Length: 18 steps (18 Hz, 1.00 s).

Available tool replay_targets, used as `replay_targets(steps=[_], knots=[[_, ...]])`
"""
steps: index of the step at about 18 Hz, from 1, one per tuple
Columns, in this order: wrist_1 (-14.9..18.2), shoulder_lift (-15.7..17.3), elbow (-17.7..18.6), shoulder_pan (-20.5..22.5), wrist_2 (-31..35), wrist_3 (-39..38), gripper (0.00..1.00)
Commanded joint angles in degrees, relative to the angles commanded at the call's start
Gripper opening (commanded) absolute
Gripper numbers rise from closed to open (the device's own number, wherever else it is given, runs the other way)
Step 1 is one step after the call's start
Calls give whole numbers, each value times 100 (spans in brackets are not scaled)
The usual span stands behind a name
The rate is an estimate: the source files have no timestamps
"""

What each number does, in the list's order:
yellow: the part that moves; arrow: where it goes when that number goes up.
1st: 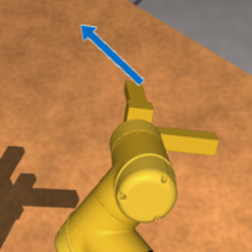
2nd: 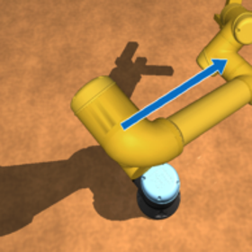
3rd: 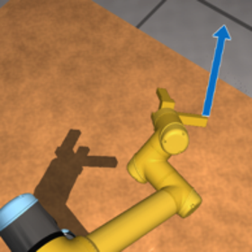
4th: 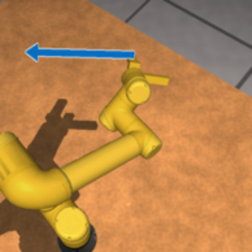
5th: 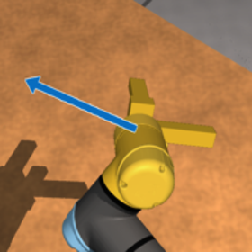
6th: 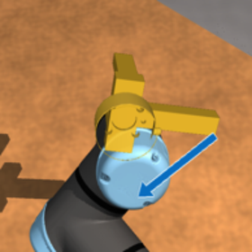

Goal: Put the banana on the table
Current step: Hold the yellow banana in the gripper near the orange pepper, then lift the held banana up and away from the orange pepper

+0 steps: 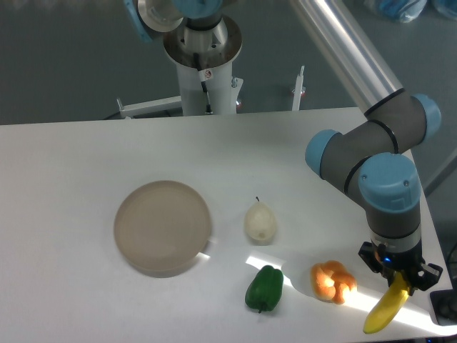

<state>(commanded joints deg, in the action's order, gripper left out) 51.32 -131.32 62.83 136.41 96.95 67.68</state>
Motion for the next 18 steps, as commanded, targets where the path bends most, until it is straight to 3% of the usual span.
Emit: replay_targets(steps=[3,7,9,18], knots=[[9,334,412,166,-203,122,26],[97,1176,1501,728,-676,1175,26],[88,1424,1898,948,-923,1676,26],[10,1899,3198,1968,-1170,3751,25]])
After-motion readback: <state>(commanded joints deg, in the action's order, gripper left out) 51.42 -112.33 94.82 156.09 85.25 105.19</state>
